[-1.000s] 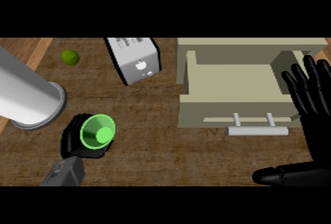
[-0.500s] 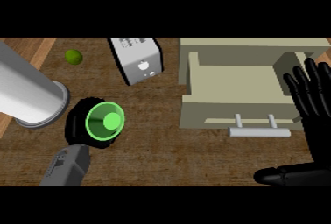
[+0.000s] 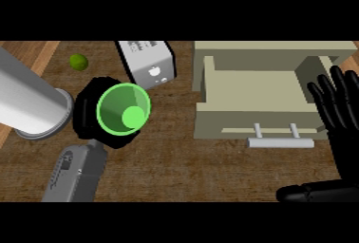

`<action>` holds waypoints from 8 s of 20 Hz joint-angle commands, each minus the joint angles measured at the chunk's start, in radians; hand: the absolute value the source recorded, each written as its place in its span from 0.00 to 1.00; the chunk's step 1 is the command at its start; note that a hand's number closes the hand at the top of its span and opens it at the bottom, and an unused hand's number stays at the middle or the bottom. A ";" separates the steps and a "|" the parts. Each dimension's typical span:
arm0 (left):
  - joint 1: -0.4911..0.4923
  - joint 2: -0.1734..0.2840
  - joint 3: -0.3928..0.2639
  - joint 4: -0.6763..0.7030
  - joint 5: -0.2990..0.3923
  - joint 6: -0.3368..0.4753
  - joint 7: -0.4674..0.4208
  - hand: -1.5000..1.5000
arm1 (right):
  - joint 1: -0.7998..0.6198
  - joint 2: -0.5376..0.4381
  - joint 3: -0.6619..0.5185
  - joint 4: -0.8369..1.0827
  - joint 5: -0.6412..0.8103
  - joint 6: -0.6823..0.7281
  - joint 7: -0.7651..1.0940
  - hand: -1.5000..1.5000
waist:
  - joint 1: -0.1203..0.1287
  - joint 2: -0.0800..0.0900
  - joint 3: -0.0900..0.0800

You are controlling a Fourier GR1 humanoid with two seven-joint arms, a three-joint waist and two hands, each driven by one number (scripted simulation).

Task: Pick up the cup, place it into the drawer and close the drawer

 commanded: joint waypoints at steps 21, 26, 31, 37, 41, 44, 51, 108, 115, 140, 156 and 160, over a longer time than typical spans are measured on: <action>-0.602 -0.015 -0.145 0.257 -0.029 0.375 0.250 1.00 | 0.007 0.028 0.013 0.082 0.049 0.006 -0.099 0.00 | -0.024 0.008 0.000; -0.660 -0.015 -0.203 0.282 -0.030 0.453 0.306 1.00 | -0.039 -0.017 -0.036 0.004 -0.018 -0.008 0.030 0.00 | -0.020 0.006 -0.001; -0.719 -0.015 -0.243 0.448 0.066 0.482 0.218 1.00 | 0.000 -0.028 -0.067 0.054 -0.046 0.054 -0.077 0.00 | -0.032 0.008 0.000; -0.861 -0.015 -0.248 0.669 0.111 0.511 0.154 1.00 | -0.006 -0.003 -0.006 0.046 0.016 0.025 -0.051 0.00 | -0.047 0.013 0.000; -0.843 -0.015 -0.347 0.713 0.197 0.526 0.124 1.00 | 0.030 -0.006 -0.032 0.057 -0.018 0.053 -0.097 0.00 | -0.052 0.013 0.000; -0.907 -0.015 -0.379 0.802 0.213 0.524 0.114 1.00 | -0.002 -0.027 -0.049 0.043 -0.043 0.060 -0.070 0.00 | -0.064 0.017 0.000; -0.939 -0.015 -0.497 0.881 0.279 0.540 0.100 1.00 | -0.013 0.008 0.022 0.052 0.013 0.043 -0.074 0.00 | -0.090 0.022 0.001; -0.078 0.470 -0.410 -0.104 0.564 0.441 0.143 0.00 | 0.003 -0.271 0.194 0.172 0.580 0.231 -0.257 1.00 | 0.020 0.005 -0.001; 0.089 0.576 -0.302 -0.190 0.609 0.308 0.141 0.00 | -0.078 -0.260 0.258 0.499 0.797 0.090 -0.416 1.00 | 0.017 0.008 0.000; 0.292 0.520 -0.110 -0.205 0.548 0.046 0.153 0.00 | -0.692 -0.125 0.090 1.659 0.966 -0.137 -0.721 0.00 | 0.027 0.014 0.001; 0.225 0.491 -0.121 -0.117 0.483 -0.005 0.118 0.00 | -0.914 -0.280 0.001 1.929 0.957 -0.081 -0.806 0.00 | 0.077 0.045 0.003; 0.201 0.467 -0.130 -0.103 0.461 0.012 0.104 0.00 | -0.957 -0.262 -0.003 1.944 0.956 -0.080 -0.779 0.00 | 0.083 0.047 0.003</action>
